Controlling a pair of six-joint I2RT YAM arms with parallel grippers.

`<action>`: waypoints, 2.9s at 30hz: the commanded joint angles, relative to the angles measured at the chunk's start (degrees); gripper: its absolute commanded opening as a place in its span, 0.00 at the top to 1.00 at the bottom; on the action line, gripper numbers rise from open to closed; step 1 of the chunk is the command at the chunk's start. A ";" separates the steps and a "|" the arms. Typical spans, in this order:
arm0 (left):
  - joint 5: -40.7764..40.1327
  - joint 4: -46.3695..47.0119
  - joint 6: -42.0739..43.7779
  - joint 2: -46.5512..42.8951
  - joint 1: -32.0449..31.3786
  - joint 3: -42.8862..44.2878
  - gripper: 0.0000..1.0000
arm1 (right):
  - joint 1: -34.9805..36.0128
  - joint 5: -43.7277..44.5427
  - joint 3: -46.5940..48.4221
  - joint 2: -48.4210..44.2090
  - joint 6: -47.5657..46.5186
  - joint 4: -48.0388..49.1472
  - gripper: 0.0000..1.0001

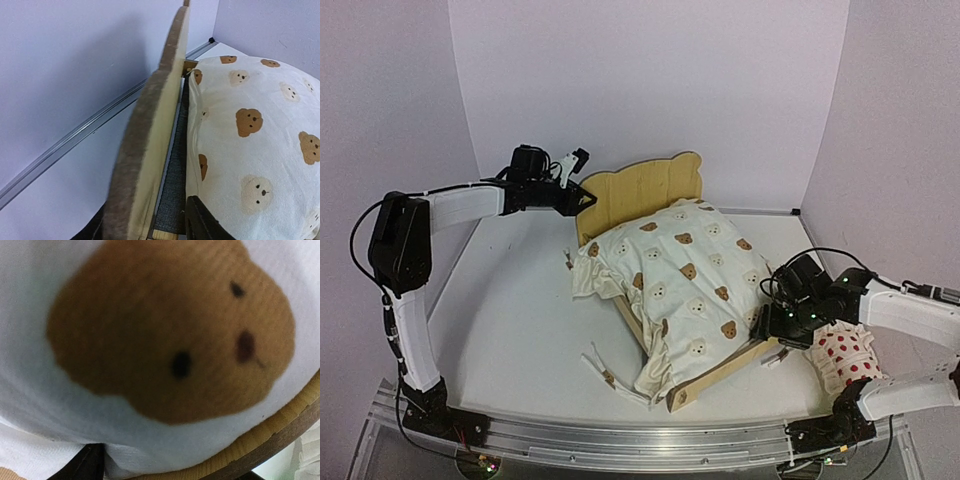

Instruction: Set up the pet bed

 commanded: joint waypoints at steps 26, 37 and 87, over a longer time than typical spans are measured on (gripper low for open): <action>-3.05 3.59 -10.83 -23.89 -0.28 -27.14 1.00 | -10.48 -3.74 11.39 19.01 -20.27 8.73 0.73; 0.92 5.05 -24.99 -39.64 -1.41 -42.53 1.00 | -12.49 -9.11 21.22 30.51 -26.42 10.86 0.70; -20.39 -13.32 -41.77 -68.96 -10.96 -55.07 0.31 | -12.62 -9.71 50.08 28.44 -30.02 -8.54 0.02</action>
